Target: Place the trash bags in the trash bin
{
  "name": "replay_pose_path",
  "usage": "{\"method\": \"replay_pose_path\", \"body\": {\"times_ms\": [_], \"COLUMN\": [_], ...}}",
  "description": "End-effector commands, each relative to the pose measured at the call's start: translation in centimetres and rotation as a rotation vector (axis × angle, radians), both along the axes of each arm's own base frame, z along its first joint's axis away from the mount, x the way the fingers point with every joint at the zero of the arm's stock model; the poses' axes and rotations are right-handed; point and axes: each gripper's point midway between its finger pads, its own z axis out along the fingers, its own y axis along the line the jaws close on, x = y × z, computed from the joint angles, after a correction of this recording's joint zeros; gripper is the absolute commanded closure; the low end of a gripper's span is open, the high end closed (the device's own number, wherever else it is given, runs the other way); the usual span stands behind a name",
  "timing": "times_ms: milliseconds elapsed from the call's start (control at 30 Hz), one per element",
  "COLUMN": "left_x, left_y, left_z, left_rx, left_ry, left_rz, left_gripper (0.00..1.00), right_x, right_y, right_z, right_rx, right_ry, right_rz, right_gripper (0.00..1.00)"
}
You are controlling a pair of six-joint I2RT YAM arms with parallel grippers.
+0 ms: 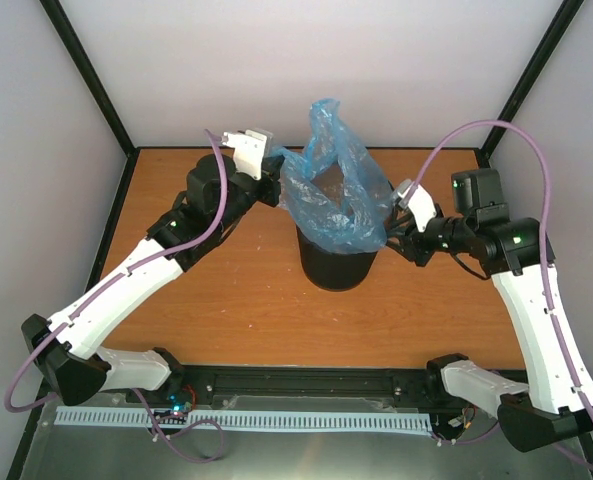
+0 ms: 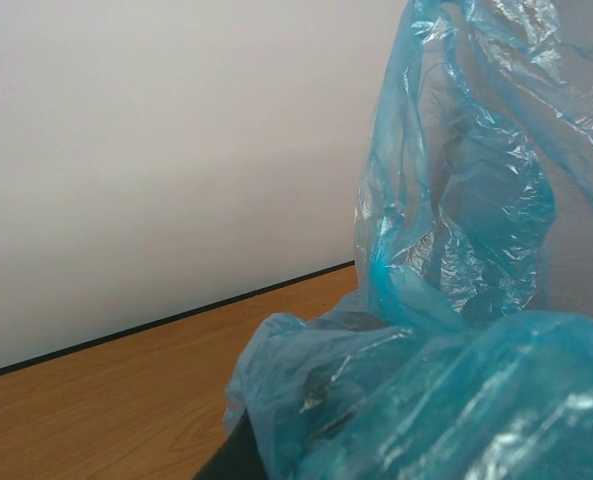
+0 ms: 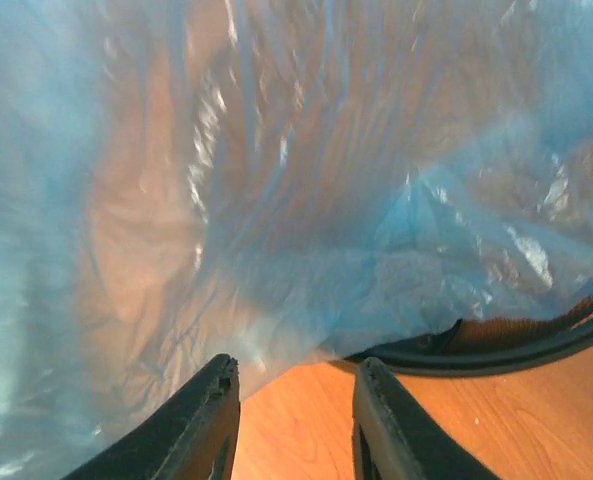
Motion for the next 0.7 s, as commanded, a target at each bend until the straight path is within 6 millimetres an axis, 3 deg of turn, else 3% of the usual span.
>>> {"method": "replay_pose_path", "body": {"times_ms": [0,100,200,300,433,667], "left_x": [-0.1,-0.2,-0.2,-0.2,-0.1,-0.2], "left_y": [1.0,1.1,1.1,1.1,1.0,0.8], "left_z": [2.0,2.1,2.2,2.0,1.9,1.9], "left_rx": [-0.055,-0.061,-0.061,-0.058,-0.055,-0.054], "left_ry": [-0.040,-0.043,-0.046,-0.043,-0.040,-0.044], "left_rz": [0.026,0.027,0.029,0.030,0.029,0.018], "left_gripper": [0.99,0.99,0.99,0.99,0.99,0.99], "right_x": [-1.2,-2.9,-6.0,-6.5,-4.8,2.4], "right_y": [-1.1,-0.6,1.5,2.8,3.9,4.7], "right_z": [-3.5,-5.4,-4.7,-3.5,-2.1,-2.3], "right_rx": [-0.118,-0.146,-0.058,-0.020,0.012,-0.022], "right_ry": [0.039,0.092,0.111,0.061,-0.001,-0.029], "right_rz": [0.050,0.182,0.352,0.387,0.359,0.159], "right_gripper": [0.71,0.73,0.72,0.69,0.69,0.75]}}
